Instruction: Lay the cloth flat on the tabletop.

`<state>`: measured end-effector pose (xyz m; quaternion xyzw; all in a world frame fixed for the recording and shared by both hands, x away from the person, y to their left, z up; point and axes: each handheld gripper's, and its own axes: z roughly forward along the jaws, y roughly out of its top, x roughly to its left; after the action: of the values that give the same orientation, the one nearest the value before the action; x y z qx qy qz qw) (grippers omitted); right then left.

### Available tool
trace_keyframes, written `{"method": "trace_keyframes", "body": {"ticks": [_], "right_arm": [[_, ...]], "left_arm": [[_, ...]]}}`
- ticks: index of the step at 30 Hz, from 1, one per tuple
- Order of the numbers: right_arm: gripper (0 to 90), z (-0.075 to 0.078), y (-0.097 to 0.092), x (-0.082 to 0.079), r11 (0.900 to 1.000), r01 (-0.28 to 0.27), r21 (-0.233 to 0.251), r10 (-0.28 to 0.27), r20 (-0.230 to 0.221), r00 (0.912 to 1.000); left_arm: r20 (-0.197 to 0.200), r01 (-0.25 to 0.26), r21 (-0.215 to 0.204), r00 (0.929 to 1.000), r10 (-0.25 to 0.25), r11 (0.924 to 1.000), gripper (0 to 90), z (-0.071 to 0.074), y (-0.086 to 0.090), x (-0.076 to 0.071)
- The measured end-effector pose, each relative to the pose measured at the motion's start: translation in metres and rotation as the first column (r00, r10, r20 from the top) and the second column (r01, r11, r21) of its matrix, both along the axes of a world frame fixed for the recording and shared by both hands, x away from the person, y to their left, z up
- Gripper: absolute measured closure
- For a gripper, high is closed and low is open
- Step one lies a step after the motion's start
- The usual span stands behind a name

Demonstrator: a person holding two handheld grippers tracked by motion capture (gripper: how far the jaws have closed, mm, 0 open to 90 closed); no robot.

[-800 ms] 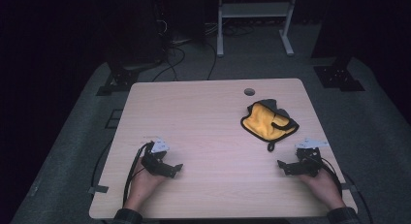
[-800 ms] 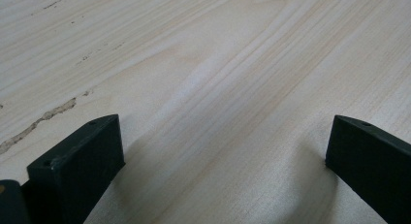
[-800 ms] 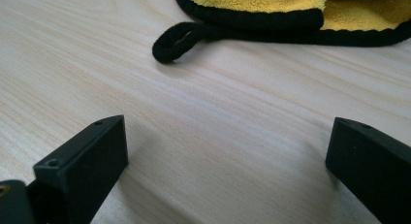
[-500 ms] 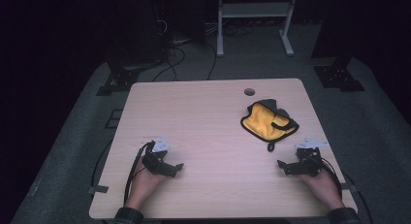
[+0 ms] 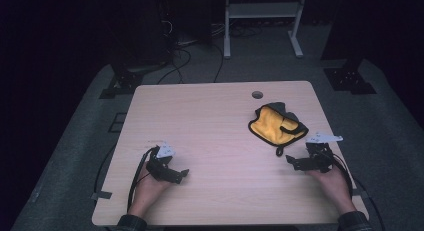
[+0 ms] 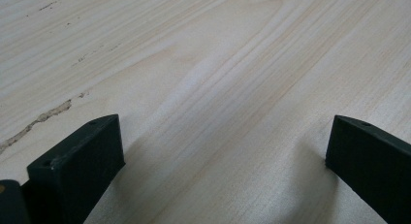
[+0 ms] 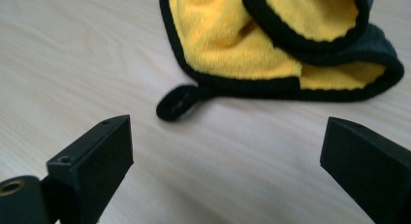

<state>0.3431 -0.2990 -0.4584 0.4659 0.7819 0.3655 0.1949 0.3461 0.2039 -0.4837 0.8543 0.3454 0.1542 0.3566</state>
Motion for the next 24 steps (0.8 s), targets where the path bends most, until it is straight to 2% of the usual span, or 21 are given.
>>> {"method": "trace_keyframes", "body": {"ticks": [5,7,13,14,18,22,24], "right_arm": [[2.2,0.006,0.004,0.009,1.0000,-0.008,-0.003,0.008,0.019,0.9998],[2.2,0.010,0.006,0.021,1.0000,-0.004,-0.008,0.004,0.013,0.9999],[4.6,0.017,0.008,0.040,0.9999,-0.010,0.010,0.009,0.065,0.9979],[4.8,0.017,0.008,0.049,0.9994,-0.018,0.031,0.016,0.068,0.9976],[7.6,0.011,0.012,0.061,0.9992,-0.025,0.032,0.022,0.081,0.9964],[7.5,-0.002,0.015,0.070,0.9993,-0.034,0.014,0.033,0.044,0.9985],[7.6,-0.005,0.016,0.072,0.9994,-0.034,0.010,0.033,0.043,0.9985]], "left_arm": [[0.000,0.000,0.000,1.0000,0.000,1.0000,0.0,0.000,0.000,0.000],[-0.003,0.003,0.002,1.0000,-0.003,1.0000,0.0,0.000,0.000,0.000],[-0.003,0.007,0.007,1.0000,-0.007,1.0000,0.0,0.000,0.000,0.001],[-0.005,0.005,0.005,1.0000,-0.005,1.0000,0.0,0.000,0.000,0.001],[-0.006,0.005,0.005,1.0000,-0.005,1.0000,0.0,0.000,0.000,0.001],[-0.005,0.005,0.005,1.0000,-0.005,1.0000,0.0,0.000,0.000,0.001],[-0.005,0.005,0.005,1.0000,-0.005,1.0000,0.0,0.000,0.000,0.001]]}}
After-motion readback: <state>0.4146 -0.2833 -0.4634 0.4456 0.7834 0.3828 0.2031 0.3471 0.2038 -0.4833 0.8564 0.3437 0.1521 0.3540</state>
